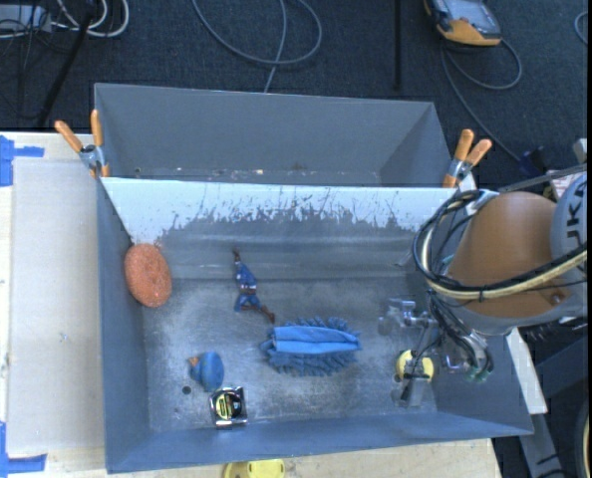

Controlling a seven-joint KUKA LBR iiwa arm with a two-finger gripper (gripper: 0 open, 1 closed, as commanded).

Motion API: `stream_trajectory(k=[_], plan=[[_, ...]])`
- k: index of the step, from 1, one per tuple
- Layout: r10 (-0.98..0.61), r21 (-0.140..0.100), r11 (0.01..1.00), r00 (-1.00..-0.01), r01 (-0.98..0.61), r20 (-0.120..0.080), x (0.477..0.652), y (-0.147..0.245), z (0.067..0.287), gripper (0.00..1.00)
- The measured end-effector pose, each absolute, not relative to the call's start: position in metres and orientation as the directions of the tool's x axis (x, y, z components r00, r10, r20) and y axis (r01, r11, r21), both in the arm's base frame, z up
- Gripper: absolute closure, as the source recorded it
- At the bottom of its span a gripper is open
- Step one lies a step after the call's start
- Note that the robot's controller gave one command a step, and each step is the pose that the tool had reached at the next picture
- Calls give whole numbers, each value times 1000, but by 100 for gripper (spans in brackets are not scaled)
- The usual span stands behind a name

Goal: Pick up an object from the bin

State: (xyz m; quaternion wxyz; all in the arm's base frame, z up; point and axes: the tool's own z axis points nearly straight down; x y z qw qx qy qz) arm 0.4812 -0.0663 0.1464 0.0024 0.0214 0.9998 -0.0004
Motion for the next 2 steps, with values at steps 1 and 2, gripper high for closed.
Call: stream_trajectory(k=[1,2], plan=[[56,4,998,-998,56,7,487,-52,115,0],[86,-2,996,-996,86,2,493,-32,103,0]])
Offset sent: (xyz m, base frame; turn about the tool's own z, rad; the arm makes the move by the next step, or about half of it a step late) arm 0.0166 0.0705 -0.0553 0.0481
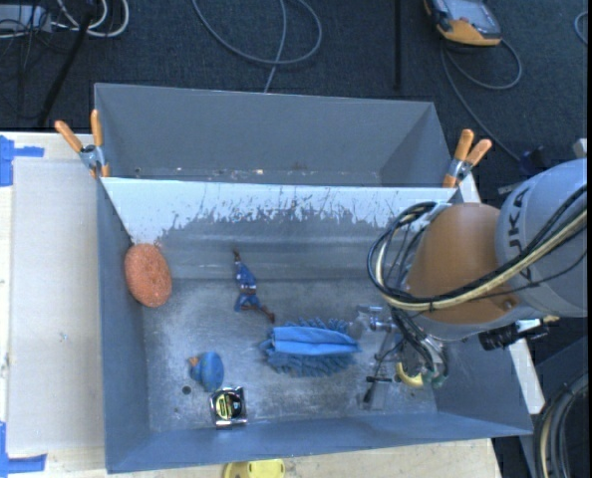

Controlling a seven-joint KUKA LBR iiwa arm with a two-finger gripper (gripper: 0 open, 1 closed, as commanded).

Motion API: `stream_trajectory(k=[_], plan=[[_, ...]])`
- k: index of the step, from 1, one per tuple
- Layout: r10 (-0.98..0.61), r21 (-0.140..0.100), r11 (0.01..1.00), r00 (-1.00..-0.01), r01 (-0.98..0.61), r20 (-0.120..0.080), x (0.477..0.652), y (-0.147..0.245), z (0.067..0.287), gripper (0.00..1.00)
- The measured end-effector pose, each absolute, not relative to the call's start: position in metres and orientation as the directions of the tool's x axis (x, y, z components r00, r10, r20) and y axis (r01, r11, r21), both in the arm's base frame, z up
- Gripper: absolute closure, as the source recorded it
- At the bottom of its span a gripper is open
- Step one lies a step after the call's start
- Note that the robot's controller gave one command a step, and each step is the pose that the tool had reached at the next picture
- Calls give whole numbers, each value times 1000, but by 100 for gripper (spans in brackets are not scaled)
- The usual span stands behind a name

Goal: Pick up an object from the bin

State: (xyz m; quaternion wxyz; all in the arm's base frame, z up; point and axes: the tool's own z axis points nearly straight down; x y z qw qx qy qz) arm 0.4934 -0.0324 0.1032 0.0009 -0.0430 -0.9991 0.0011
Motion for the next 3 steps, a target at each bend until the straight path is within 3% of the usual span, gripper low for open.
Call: stream_trajectory(k=[1,2,3], plan=[[29,1,1000,-1000,29,0,496,-4,80,0],[99,0,995,-995,99,-1,521,3,71,100],[97,0,995,-995,97,-1,521,3,71,100]])
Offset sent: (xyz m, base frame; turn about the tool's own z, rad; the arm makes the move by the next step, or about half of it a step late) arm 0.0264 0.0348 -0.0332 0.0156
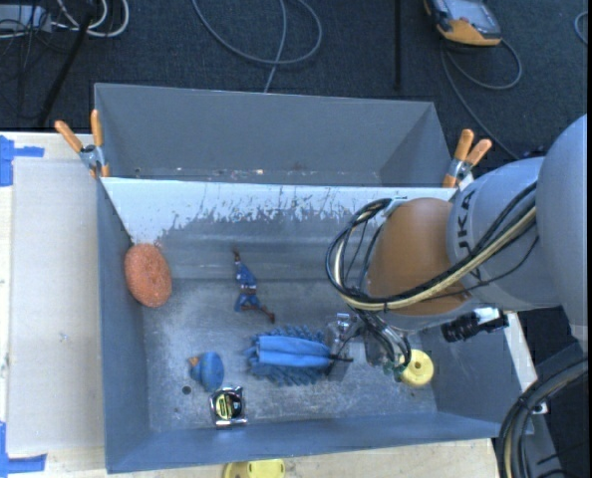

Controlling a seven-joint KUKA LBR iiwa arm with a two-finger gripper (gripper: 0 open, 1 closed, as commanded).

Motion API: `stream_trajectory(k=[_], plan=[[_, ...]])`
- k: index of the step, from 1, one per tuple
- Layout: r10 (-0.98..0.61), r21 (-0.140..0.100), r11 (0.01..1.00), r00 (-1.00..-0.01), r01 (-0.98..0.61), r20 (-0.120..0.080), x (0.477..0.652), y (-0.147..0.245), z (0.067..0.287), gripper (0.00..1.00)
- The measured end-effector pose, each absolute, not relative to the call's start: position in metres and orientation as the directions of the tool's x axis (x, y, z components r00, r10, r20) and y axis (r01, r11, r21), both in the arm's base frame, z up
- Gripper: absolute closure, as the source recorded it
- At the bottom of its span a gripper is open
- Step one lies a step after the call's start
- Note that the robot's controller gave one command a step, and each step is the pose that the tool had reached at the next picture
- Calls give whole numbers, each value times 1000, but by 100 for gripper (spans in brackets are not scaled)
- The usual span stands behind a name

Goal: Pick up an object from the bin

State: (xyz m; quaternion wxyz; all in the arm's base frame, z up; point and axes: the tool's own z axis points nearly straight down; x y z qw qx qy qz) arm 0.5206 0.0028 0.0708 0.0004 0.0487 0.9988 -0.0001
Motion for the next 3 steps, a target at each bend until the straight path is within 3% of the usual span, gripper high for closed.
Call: stream_trajectory(k=[1,2,3], plan=[[95,-1,996,-995,95,6,523,16,101,100],[89,0,996,-996,89,4,530,16,164,100],[88,-1,996,-996,88,2,527,34,208,100]])
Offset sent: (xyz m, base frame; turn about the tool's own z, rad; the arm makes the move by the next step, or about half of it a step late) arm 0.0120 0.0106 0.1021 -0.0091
